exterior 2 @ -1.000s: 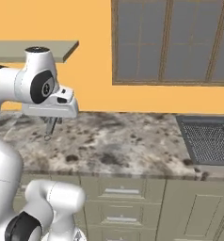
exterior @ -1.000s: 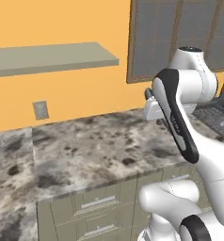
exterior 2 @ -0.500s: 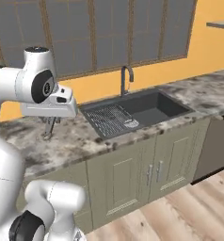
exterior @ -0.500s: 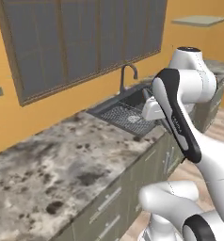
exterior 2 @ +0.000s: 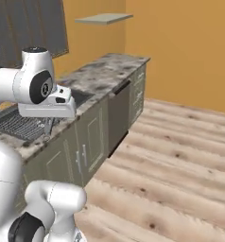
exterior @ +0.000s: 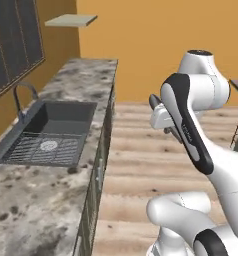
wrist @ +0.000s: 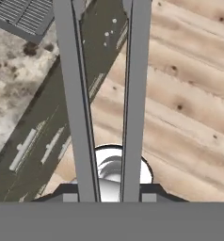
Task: Pick up the tongs from the counter and place them near the plate next to the oven.
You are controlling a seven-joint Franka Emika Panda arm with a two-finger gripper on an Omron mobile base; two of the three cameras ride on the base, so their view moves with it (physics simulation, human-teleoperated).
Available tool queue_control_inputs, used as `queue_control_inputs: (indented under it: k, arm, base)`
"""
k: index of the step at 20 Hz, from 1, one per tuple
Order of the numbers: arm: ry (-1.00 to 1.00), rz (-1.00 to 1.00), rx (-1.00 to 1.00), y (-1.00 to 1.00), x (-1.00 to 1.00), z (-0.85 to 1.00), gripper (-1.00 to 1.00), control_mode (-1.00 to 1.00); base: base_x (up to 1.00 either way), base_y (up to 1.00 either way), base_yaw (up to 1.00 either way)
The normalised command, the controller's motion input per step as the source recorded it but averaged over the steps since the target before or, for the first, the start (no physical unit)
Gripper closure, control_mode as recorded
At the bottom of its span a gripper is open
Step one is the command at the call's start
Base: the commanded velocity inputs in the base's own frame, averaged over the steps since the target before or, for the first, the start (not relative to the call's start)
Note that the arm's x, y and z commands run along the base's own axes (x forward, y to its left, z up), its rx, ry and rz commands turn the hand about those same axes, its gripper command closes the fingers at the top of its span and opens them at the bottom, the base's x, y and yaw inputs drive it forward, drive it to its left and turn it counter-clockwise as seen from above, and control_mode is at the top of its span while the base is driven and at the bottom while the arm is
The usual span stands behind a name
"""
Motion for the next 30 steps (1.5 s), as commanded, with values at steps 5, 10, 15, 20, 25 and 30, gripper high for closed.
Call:
queue_control_inputs:
  k: [5, 10, 15, 20, 25, 30]
  arm:
    - [0.0, 0.0, 0.0, 0.0, 0.0, 0.0, 1.0, 1.0]
    - [0.0, 0.0, 0.0, 0.0, 0.0, 0.0, 1.0, 1.0]
    - [0.0, 0.0, 0.0, 0.0, 0.0, 0.0, 1.0, 1.0]
    - [0.0, 0.0, 0.0, 0.0, 0.0, 0.0, 1.0, 1.0]
    - [0.0, 0.0, 0.0, 0.0, 0.0, 0.0, 1.0, 1.0]
    - [0.0, 0.0, 0.0, 0.0, 0.0, 0.0, 1.0, 1.0]
  base:
    - [0.0, 0.04, -0.91]
    - [0.02, 0.05, -0.81]
    - [0.09, 0.0, -0.77]
    - [0.29, 0.0, -0.69]
    - [0.24, 0.0, -0.73]
    - [0.29, 0.44, -0.78]
